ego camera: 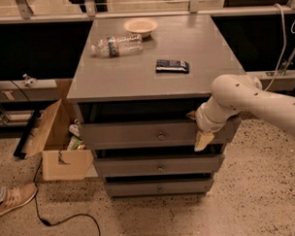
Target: Open top drawer
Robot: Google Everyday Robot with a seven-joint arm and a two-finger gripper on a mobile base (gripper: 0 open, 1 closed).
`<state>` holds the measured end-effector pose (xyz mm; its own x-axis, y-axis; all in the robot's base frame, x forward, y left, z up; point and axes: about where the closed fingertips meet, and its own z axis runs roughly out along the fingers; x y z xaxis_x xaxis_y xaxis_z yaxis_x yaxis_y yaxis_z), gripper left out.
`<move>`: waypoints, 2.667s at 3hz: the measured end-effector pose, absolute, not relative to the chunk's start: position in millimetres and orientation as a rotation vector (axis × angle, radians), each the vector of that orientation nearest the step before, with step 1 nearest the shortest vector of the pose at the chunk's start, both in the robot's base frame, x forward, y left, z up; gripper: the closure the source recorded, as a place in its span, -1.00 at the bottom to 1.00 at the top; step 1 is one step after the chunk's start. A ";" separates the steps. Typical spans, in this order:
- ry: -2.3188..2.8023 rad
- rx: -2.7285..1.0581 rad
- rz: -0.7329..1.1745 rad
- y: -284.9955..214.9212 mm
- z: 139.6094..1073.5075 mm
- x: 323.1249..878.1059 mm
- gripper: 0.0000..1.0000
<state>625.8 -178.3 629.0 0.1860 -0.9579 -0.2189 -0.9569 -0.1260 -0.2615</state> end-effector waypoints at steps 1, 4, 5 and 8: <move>1.831 -2.156 -0.014 -184.1 628.9 620.1 0.00; 1.857 -2.161 -0.015 -187.4 637.5 613.7 -1.00; 1.857 -2.161 -0.015 -187.4 637.5 613.7 -1.00; 2.024 -2.267 0.134 -214.3 623.6 566.7 -0.47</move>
Offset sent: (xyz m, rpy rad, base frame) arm -0.0482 -0.0451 0.0108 -0.1187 0.1029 -0.0722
